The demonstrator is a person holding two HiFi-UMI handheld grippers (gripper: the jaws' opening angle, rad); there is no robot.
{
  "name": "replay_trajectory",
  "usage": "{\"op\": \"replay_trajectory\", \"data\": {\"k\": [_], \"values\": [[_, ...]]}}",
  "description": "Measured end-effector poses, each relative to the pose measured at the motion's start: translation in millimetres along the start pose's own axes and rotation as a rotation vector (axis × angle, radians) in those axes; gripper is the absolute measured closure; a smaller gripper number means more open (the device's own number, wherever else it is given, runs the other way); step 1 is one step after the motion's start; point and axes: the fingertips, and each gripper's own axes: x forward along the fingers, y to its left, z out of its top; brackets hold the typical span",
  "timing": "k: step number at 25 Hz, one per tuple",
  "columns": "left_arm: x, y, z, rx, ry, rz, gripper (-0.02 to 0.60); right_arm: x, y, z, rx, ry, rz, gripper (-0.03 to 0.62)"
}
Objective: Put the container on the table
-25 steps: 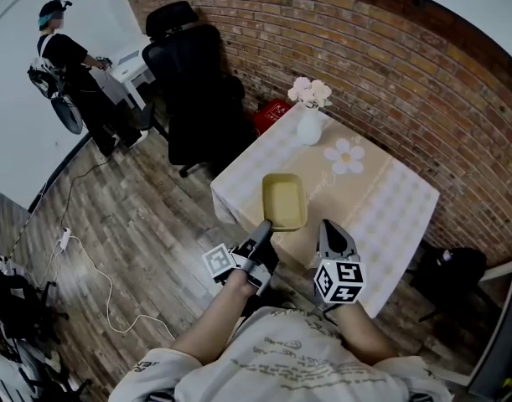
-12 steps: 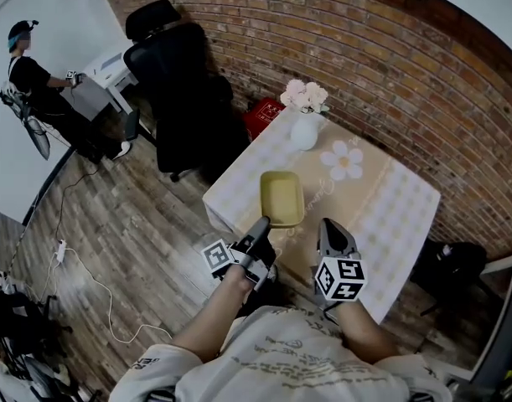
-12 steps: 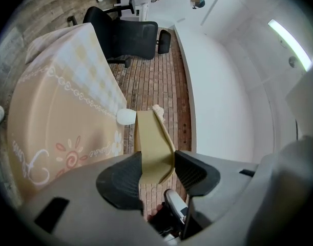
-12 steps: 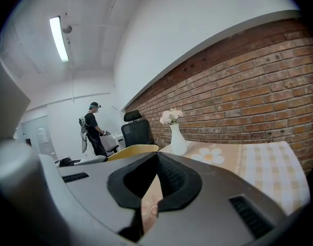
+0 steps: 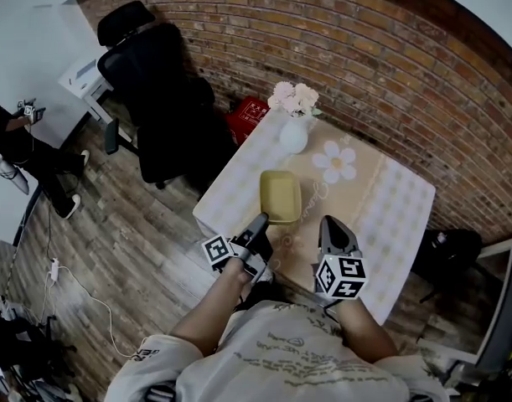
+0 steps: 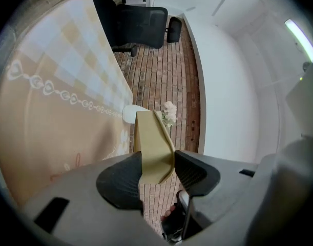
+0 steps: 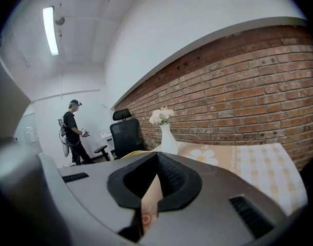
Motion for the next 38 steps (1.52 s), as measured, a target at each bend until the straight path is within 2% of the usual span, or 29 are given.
{"op": "replay_trajectory", "data": {"k": [12,18,38], "values": [[32,48,17,-0.045,0.15,0.055,0.374,21,-11,-3,0.014,0.02,-0.11,0.592],[49,63,24,-0.033,0.202,0.078,0.374,30,-16,-6,0.025,0.033,-0.147,0.592],[80,90,51,-0.023,0.265,0.137,0.374,62,-21,-10,0.064,0.056,-0.205,0.592]]}}
